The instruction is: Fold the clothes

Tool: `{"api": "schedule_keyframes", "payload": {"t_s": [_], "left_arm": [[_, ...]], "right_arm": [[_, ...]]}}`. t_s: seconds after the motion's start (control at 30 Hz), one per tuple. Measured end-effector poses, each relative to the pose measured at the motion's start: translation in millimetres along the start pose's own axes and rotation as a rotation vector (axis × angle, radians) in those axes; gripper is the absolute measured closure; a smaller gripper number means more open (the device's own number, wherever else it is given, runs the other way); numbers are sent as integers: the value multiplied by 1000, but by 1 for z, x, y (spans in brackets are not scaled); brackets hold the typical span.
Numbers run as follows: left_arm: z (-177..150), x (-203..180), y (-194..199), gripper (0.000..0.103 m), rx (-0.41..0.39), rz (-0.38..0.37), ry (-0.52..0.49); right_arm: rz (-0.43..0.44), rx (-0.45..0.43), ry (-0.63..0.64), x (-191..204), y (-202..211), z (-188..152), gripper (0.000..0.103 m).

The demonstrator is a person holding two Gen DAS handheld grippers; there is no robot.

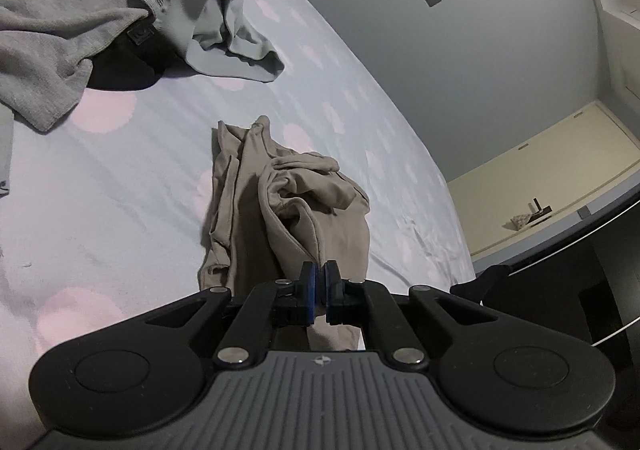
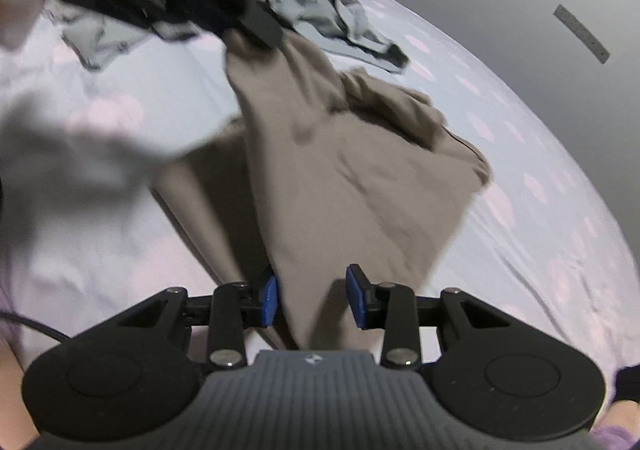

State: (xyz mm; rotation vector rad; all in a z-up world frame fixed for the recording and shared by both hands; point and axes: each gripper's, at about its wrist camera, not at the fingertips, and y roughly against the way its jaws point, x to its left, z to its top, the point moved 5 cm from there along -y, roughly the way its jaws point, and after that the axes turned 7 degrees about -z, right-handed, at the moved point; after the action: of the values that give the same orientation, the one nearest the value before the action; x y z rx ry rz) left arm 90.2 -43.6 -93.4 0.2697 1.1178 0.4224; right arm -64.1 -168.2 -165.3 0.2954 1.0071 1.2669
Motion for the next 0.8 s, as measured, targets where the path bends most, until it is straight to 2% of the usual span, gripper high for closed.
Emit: {"api": "schedule_keyframes", "payload": {"t_s": [0.17,0.23,0.3,0.4,0.6,0.8], "left_arm": [[0,1,1,101,2,6,2],[-1,0,1,101,8,8,-3],[-3,0,2,101,17,20,-15],[-10,4,2,101,60,82,-23],[-32,20,-17,101,213,292,-78],[-42,31,-34,101,304,361,-94]], "right_arm": [[-40,78,-29,-23,4,-25,69],[-30,94,-69,-31,6,-30,94],[-26,92,-116,-36,12,-32,99],[-38,91,-176,-45,17,-32,100],[-8,140,-230,-48,9,-41,100],[16,169,-264,-47,-2,-47,100]]}}
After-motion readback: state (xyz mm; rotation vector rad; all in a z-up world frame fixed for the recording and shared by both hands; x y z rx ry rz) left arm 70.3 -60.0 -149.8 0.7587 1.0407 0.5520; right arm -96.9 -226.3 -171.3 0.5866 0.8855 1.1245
